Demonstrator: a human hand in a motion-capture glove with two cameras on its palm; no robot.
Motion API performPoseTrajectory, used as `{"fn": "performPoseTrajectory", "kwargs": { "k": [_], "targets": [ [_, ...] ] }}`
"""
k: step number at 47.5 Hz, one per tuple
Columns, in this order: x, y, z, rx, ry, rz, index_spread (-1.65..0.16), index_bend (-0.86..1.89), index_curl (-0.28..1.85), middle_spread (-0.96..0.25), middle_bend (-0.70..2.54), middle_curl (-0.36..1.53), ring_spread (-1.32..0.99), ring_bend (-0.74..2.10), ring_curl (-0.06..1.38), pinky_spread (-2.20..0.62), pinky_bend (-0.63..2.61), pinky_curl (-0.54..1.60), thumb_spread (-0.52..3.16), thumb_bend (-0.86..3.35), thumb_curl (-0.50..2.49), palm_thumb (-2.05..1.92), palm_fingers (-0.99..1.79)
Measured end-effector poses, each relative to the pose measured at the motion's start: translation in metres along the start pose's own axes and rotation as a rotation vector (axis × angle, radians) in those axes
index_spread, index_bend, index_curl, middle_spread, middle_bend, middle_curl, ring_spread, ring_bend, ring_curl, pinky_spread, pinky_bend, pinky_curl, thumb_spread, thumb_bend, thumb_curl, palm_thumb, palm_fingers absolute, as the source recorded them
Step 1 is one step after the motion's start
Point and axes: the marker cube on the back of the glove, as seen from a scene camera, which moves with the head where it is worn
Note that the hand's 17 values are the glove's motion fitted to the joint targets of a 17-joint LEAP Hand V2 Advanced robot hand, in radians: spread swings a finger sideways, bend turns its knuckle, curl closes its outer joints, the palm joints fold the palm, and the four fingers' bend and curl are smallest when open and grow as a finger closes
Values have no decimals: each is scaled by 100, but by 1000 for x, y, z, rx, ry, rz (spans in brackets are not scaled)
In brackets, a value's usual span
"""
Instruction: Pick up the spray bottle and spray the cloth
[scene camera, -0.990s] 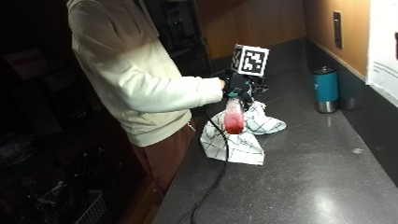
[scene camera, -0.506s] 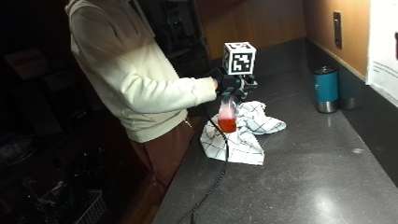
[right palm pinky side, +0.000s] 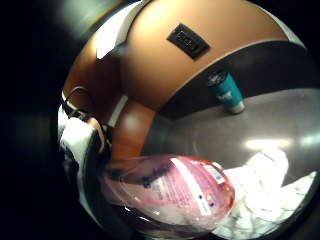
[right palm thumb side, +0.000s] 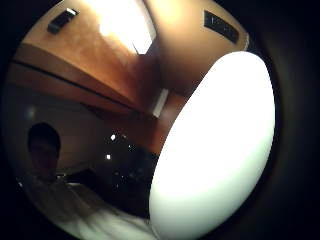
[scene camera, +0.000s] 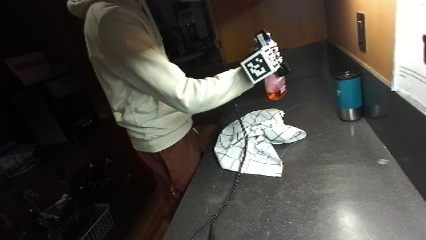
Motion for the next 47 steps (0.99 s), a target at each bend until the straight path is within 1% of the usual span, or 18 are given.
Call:
{"fn": "performPoseTrajectory", "kwargs": {
  "k": [2,5,9,10,12,15,16,20,24,28,32,35,38,42,44,45,46,47],
  "targets": [
    [12,1,12,-3,-9,8,-22,33,55,-15,61,52,-18,70,47,-22,37,39,6,-3,75,102,136],
    [34,13,35,-109,5,10,-22,32,55,-15,60,52,-17,70,47,-21,36,39,7,-3,75,102,136],
    [55,3,72,-47,-26,17,-22,31,55,-15,60,51,-17,70,47,-21,36,39,8,-3,75,102,136],
    [62,3,78,-54,-19,20,-22,31,55,-15,59,51,-17,70,47,-21,36,39,8,-3,75,102,136],
    [83,14,89,-144,31,31,-22,31,55,-14,59,51,-17,70,47,-21,36,39,9,-3,75,102,136],
    [116,42,103,-358,134,57,-21,31,55,-14,59,51,-16,68,46,-21,36,39,10,-4,76,102,136],
    [121,44,109,-372,128,68,-21,31,55,-14,59,51,-16,68,46,-21,36,38,10,-4,75,101,135],
    [126,30,131,-270,62,87,-21,31,55,-13,60,51,-15,66,46,-21,36,38,11,-4,76,101,135],
    [148,38,143,-325,181,67,-20,31,56,-11,56,50,-15,65,45,-20,35,38,12,-4,76,100,133],
    [143,28,155,-283,104,87,-19,30,55,-10,55,49,-14,63,44,-19,34,38,15,-4,76,99,130],
    [146,23,159,-316,132,91,-18,25,54,-9,52,48,-15,58,43,-18,37,38,20,-5,75,97,125],
    [144,17,163,-348,156,84,-18,21,53,-10,48,47,-15,54,42,-15,37,38,27,-5,74,95,116],
    [139,21,158,-439,161,83,-19,14,50,-10,44,46,-14,54,41,-12,36,38,40,-5,72,91,110],
    [141,24,141,-538,224,69,-21,6,46,-11,34,44,-12,49,41,-5,38,40,58,-9,66,78,79],
    [141,25,134,-562,244,64,-23,3,44,-11,30,43,-12,50,42,-3,42,41,64,-9,63,73,67],
    [140,27,131,-568,243,61,-23,6,43,-11,31,43,-12,50,43,-2,41,41,66,-7,63,73,71],
    [137,29,128,-574,235,59,-25,-1,39,-11,27,42,-12,48,41,-1,43,41,69,-8,61,69,58],
    [134,32,124,-579,223,57,-25,0,38,-10,27,42,-12,48,41,0,45,41,71,-8,59,67,55]
  ]
}}
